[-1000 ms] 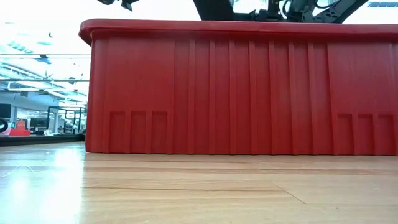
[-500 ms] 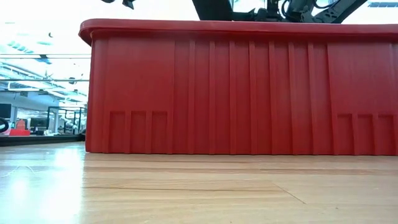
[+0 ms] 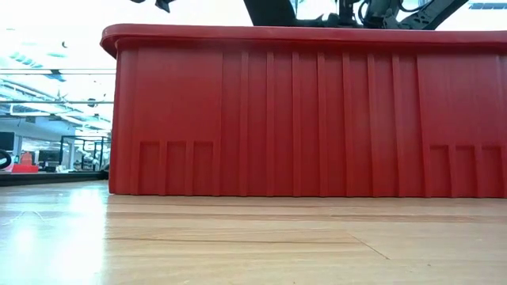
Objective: Pick and place slides into bin
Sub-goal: Put the black slide into the red organizer bin
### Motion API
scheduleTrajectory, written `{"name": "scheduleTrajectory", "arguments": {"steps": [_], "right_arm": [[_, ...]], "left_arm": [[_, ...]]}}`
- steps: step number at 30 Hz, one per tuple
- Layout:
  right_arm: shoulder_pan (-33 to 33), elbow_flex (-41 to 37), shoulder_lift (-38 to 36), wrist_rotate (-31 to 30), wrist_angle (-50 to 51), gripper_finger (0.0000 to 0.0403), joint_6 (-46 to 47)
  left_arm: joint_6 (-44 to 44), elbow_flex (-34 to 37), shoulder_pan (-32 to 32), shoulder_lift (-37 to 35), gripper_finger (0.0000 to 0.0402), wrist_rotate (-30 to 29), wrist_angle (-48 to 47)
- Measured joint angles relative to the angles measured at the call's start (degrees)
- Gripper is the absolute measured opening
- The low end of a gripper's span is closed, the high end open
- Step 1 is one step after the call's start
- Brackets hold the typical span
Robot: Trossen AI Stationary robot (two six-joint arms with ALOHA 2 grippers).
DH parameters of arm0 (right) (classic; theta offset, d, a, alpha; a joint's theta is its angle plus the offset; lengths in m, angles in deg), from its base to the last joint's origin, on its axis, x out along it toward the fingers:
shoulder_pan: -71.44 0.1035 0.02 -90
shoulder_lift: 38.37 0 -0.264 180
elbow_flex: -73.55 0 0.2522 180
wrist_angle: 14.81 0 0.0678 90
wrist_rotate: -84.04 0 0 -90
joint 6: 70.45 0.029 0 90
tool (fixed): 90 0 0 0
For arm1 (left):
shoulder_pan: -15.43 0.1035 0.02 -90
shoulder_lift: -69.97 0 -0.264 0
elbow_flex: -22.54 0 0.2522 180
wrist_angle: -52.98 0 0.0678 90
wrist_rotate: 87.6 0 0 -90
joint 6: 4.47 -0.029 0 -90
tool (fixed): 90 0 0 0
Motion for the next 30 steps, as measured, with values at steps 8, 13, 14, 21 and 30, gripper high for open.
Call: {"name": "scheduleTrajectory", "arguments": {"steps": [8, 13, 14, 21, 30], "right_arm": [[-1.3, 0.0, 0.0, -0.3, 2.7, 0.0084, 0.2], [-2.5, 0.0, -0.7, -1.9, 4.2, 0.0122, 0.4], [-2.7, 0.0, -0.8, -2.0, 4.3, 0.0132, 0.5], [-4.6, 0.0, -1.2, -1.9, 4.6, 0.0196, 2.6], [-4.9, 0.0, -1.2, -1.8, 4.7, 0.0221, 2.8]], "left_arm": [[-1.5, 0.0, 0.5, -0.5, 0.004, -0.4, -2.4], [-4.8, 0.1, 1.6, -2.5, 0.004, -1.4, -6.7], [-5.4, 0.1, 1.8, -2.9, 0.004, -2.1, -7.4], [-10.4, 0.1, 1.8, -3.7, 0.004, -2.6, -14.0], [-22.8, 0.1, -2.0, -1.8, 0.0039, -5.3, -22.5]]}}
